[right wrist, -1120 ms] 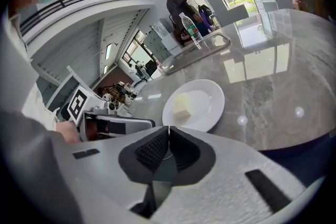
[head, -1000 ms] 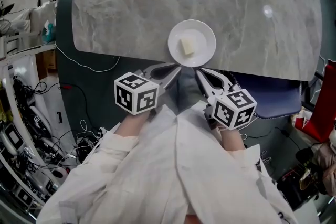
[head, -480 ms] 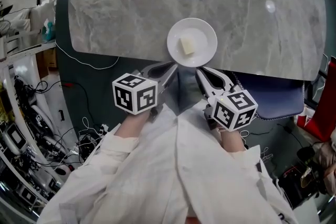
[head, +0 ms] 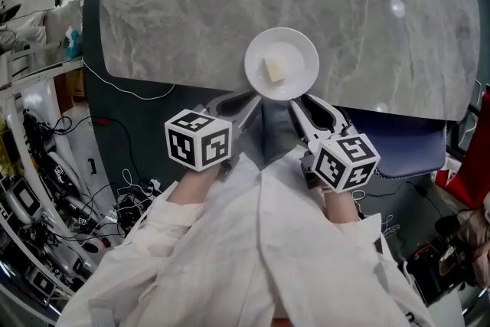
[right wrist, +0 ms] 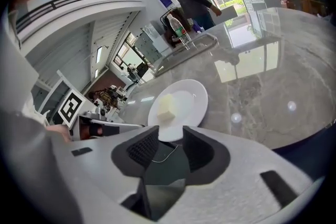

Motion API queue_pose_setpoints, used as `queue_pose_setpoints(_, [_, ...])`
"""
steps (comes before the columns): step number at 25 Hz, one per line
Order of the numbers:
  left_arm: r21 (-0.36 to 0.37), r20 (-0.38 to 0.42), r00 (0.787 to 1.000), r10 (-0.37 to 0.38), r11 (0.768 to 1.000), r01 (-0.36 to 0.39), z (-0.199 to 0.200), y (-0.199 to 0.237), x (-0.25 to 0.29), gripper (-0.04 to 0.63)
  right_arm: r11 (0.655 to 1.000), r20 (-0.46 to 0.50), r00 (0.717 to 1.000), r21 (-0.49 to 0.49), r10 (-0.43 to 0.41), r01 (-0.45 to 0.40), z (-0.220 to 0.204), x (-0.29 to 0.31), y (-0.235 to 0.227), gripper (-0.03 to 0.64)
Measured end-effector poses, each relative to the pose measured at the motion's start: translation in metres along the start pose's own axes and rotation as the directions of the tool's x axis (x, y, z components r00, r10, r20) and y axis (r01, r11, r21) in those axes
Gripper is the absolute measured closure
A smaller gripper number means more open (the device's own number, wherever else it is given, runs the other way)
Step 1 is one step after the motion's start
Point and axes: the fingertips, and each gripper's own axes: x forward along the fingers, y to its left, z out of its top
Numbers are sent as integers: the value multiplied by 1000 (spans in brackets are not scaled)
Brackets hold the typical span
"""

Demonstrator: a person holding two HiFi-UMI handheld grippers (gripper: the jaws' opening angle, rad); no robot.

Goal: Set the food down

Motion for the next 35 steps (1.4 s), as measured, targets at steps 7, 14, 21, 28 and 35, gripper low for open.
queue_pose_setpoints(7, [-3, 21, 999, 34, 999, -34, 4, 5, -5, 557, 999, 6, 999, 23, -49, 49, 4, -1, -14, 491])
queue_pose_setpoints(14, [-7, 39, 997, 67, 998, -67, 9, 7, -2, 482, 994, 18, 995, 45, -97, 96, 8, -2, -29, 491])
queue_pose_setpoints(21, [-19, 47, 996, 73, 997, -72, 15, 11, -1, 474, 994, 20, 994, 42, -104, 103, 13, -1, -34, 491])
queue_pose_setpoints(28, [-33, 51, 995, 90, 996, -88, 19, 17, 1, 471, 995, -3, 996, 39, -90, 91, 13, 4, -35, 492])
queue_pose_setpoints(35, [-26, 32, 995, 99, 995, -98, 21, 15, 2, 471, 996, -32, 996, 34, -86, 87, 13, 3, -35, 492])
